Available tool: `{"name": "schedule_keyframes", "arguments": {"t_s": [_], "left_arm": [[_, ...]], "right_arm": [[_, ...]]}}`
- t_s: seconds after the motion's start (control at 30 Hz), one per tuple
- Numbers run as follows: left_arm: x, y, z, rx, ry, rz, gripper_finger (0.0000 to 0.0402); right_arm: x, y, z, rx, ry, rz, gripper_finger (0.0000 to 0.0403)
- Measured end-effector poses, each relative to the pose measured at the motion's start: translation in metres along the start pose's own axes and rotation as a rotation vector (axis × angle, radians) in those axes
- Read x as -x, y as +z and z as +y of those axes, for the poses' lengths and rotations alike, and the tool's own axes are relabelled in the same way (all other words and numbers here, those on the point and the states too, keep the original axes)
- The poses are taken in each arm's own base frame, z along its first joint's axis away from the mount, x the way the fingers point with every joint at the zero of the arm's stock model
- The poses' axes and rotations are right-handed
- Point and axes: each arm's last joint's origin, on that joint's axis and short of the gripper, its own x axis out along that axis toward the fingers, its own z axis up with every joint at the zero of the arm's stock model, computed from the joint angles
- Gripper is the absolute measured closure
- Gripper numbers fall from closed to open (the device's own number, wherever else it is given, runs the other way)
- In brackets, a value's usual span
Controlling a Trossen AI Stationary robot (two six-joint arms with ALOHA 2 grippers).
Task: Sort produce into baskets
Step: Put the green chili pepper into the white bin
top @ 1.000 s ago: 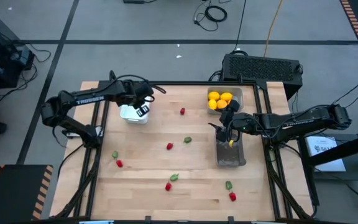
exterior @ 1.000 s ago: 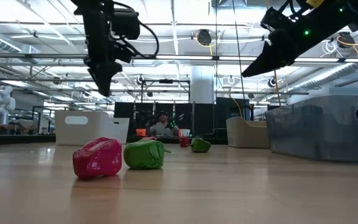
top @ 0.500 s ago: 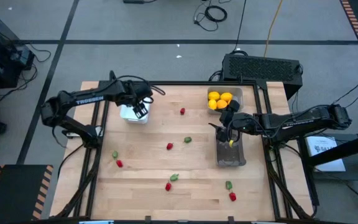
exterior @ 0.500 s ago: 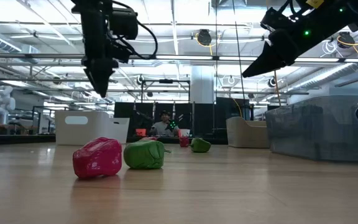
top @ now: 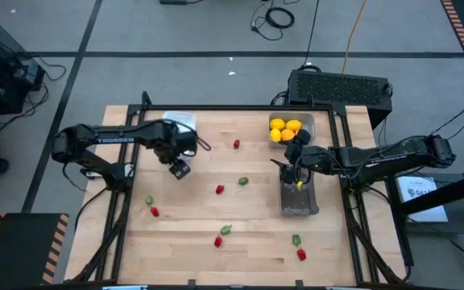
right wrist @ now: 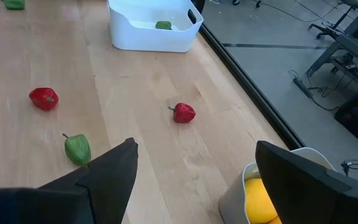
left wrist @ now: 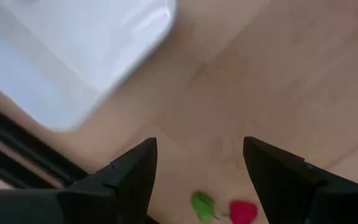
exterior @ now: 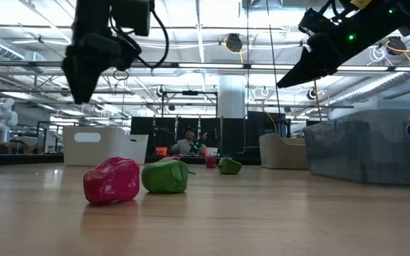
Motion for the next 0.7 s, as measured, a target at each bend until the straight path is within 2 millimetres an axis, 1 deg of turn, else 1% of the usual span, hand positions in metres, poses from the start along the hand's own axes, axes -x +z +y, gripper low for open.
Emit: {"name": "schedule_keyframes", "arguments": {"t_s": [0.07,0.13,0.2,0.3,0.47,0.6,0.7], "left_arm": [[0.0,-0.007,-0.007,0.04,0.009,0.013,0.0155],[-0.005,-0.015,-0.014,0.094,0.023,0.027,0.0155],[-0.014,-0.024,-0.02,0.161,0.038,0.058,0.0155],[-0.033,-0.04,-0.026,0.258,0.068,0.144,0.0155],[-0.06,-0.062,-0.029,0.369,0.096,0.259,0.0155],[-0.077,-0.072,-0.031,0.416,0.094,0.291,0.0155],[-0.086,-0.075,-0.032,0.435,0.07,0.302,0.0155]], "right_arm": [[0.0,0.0,0.0,0.002,0.014,0.002,0.009],[-0.001,-0.001,0.002,0.006,0.056,0.008,0.009],[-0.003,-0.002,0.005,0.018,0.094,0.02,0.009],[-0.009,-0.006,0.009,0.047,0.133,0.051,0.009],[-0.021,-0.013,0.015,0.104,0.135,0.099,0.009],[-0.031,-0.015,0.02,0.125,0.136,0.093,0.009],[-0.037,-0.015,0.023,0.142,0.138,0.079,0.009]]}}
